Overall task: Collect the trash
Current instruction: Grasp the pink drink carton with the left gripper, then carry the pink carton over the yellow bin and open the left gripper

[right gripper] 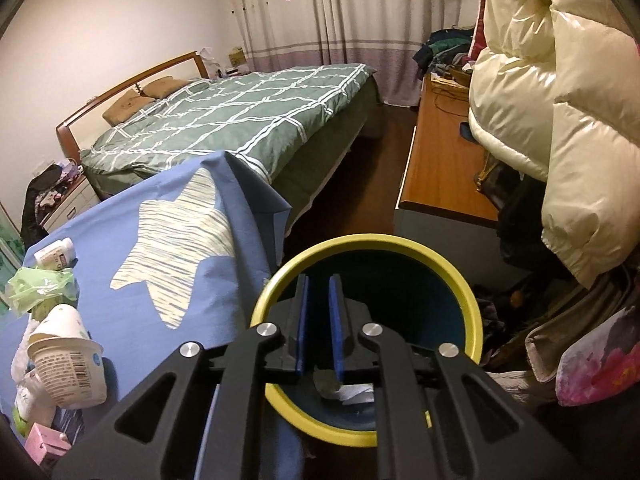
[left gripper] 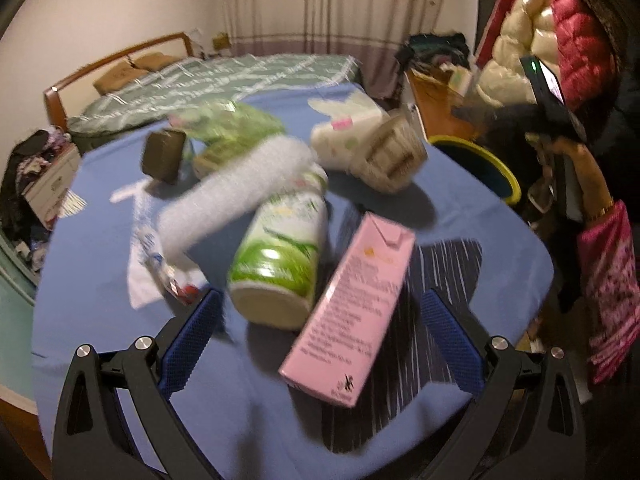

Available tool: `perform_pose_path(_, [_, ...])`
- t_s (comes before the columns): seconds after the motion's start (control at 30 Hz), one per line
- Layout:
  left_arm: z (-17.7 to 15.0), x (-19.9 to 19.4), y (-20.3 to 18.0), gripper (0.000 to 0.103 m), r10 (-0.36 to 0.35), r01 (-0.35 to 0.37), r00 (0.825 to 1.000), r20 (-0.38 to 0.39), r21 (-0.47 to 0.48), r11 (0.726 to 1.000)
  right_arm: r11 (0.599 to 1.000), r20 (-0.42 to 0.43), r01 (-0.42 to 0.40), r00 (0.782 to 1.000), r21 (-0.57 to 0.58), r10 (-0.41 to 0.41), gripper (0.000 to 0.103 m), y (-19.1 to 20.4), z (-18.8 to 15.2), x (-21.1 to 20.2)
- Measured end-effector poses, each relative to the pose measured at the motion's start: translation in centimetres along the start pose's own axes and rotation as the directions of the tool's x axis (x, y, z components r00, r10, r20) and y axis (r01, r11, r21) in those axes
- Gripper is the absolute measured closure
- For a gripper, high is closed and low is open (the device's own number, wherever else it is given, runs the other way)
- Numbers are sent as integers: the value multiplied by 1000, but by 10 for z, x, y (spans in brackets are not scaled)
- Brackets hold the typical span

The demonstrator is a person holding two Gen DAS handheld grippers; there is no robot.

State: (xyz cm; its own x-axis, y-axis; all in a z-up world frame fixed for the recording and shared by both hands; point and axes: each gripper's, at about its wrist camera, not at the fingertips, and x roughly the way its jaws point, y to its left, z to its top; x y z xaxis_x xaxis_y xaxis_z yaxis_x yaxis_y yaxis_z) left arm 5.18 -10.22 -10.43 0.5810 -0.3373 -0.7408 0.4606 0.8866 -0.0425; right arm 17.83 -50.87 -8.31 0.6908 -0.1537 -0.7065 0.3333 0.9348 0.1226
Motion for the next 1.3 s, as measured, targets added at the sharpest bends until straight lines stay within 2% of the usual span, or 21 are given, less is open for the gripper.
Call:
perform_pose_path(0.03, [-3,4,-1,9,-17,17,1000,-21,5,1000,1000,0,-2,1000,0,2,93,1,0,-1])
perform_pose_path(0.1, [-8,11,-2,25,-40,41,998,-57,10,999,1000,1,-4,1000,-1,4,93,2,0,-2])
perform_pose_path(0.2, [-14,20,-4,39,-76,77,993,-96,9,997,1000,5,-9,1000,-2,9,92,3,0,-4])
perform_pose_path(0.4, [-15,21,-19,59,-107,113,988,-108,55,992,1000,15,-22,1000,-1,23,92,4,-1,-11])
perform_pose_path(0.6, [-17,20,-23,62,-83,91,990,-116,62,994,999,24,-39,999,8,38,92,0,-6,-16])
perform_pose_path(0.9, [-3,-4,-53,62,-137,145,989,-57,157,977,998,42,-51,998,33,50,92,-14,-9,-25])
perform_pose_path(1.1, [39,10,-83,62,-221,228,974,-56,166,960,998,61,-45,997,43,42,92,-25,-16,-36])
perform_pose_path(1.3, [92,52,-131,62,-275,287,957,-90,186,940,998,76,-29,997,57,24,92,-42,-24,-46])
